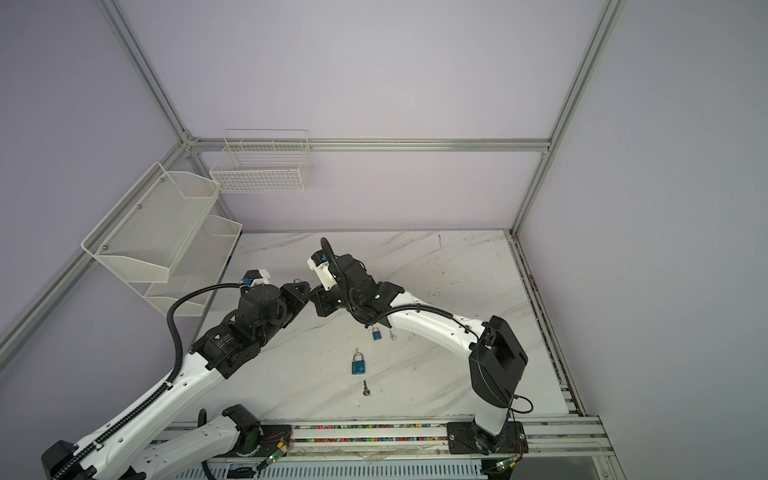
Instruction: Unlock with the key
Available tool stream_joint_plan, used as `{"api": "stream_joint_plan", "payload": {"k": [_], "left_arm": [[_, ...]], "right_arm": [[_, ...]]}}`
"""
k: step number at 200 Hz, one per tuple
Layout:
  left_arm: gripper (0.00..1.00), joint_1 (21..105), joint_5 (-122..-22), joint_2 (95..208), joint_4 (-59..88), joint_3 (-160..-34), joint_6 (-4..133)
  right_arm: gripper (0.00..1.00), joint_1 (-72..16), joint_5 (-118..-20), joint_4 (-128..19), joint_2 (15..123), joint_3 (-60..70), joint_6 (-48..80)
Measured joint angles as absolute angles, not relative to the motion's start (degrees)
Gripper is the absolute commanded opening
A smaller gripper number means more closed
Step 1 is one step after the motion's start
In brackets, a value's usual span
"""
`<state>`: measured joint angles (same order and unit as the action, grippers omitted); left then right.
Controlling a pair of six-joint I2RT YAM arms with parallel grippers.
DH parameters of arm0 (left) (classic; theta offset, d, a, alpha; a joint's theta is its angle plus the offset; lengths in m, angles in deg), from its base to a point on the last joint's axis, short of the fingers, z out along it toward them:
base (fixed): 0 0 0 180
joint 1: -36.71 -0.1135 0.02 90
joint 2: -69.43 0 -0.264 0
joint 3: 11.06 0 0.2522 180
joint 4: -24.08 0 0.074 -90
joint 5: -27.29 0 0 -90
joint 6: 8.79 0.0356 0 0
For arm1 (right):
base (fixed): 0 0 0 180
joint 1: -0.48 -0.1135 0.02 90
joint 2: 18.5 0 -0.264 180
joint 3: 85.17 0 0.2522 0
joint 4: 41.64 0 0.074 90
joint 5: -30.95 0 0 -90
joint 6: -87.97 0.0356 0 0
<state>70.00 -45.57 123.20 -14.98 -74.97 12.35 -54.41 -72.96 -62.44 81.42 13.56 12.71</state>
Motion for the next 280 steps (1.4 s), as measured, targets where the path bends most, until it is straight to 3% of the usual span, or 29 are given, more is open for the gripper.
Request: {"api": "stream_joint_plan", "payload": {"k": [37, 73, 115, 160, 188, 214, 280], "left_arm": [[0.01, 70.1, -46.0, 123.4, -15.3, -75.5, 12.9], [0.01, 70.1, -46.6, 123.4, -14.7, -75.5, 13.8], [0.02, 70.0, -47.5, 122.5, -14.0, -75.5, 15.0], [0.02, 69.3, -50.9, 122.1, -14.4, -75.5, 15.5], [0.02, 69.0, -52.3, 121.4, -14.3, -75.5, 16.0], [0.02, 69.0, -52.4, 121.8, -14.6, -76.3, 17.9], [0.00, 69.0, -49.3, 124.0, -19.3, -77.6, 31.0]], "right_arm": [[0.00, -54.3, -74.5, -61.9, 81.4, 13.1, 16.0], [0.00, -50.1, -88.2, -51.0, 81.4, 7.7, 29.6], [0.00, -48.2, -97.5, -39.0, 81.3, 2.2, 42.5], [0.00, -47.6, -100.5, -29.0, 80.4, -3.8, 50.8], [0.00, -47.7, -99.5, -32.7, 78.9, -3.3, 48.1], [0.24, -48.2, -94.2, -42.4, 76.8, -0.8, 40.9], [0.46, -48.0, -77.2, -61.8, 68.2, 2.8, 26.1]]}}
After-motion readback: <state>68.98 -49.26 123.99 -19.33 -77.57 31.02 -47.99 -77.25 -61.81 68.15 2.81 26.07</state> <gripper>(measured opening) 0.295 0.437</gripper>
